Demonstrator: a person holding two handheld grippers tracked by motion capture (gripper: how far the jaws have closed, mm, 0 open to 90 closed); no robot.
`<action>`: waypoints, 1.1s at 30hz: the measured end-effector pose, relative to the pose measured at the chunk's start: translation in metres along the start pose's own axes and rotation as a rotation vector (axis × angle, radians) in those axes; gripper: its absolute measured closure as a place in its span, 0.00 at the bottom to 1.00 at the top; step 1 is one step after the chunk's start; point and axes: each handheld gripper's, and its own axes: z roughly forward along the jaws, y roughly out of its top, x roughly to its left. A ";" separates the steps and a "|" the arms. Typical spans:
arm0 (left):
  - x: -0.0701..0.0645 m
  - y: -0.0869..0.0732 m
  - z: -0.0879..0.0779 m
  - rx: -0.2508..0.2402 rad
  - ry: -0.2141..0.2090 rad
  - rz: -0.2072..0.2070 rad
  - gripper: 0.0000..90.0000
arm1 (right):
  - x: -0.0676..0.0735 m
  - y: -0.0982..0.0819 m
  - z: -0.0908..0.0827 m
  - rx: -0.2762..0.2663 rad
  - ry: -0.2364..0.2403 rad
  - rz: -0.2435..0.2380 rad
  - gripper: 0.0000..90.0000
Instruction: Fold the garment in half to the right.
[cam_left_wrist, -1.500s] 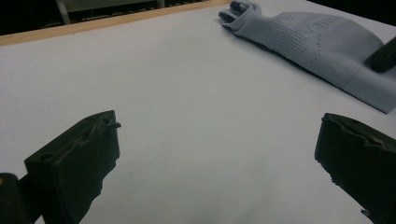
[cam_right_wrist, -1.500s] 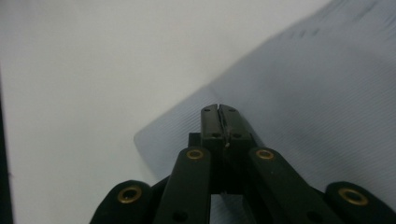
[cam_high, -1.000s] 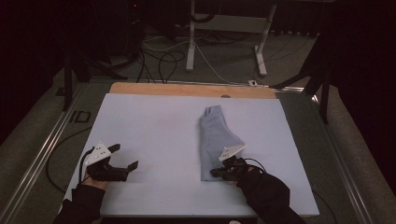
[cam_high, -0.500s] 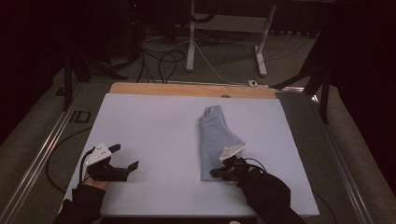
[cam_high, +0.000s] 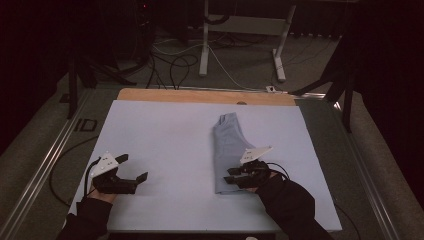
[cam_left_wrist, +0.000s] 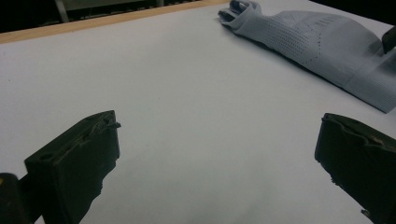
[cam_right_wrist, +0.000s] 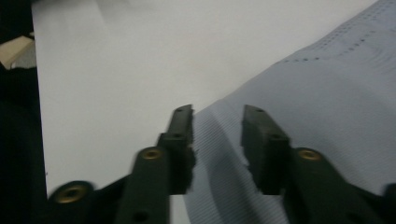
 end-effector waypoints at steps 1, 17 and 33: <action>-0.001 0.000 0.000 0.002 0.001 0.004 0.01 | -0.001 0.000 0.000 -0.010 -0.004 0.001 0.58; -0.001 0.000 0.000 0.001 -0.001 0.002 0.01 | -0.010 0.003 -0.016 -0.106 -0.028 0.044 0.10; 0.001 0.000 -0.001 0.002 -0.001 0.004 0.01 | -0.028 -0.030 -0.041 -0.161 -0.135 0.085 0.10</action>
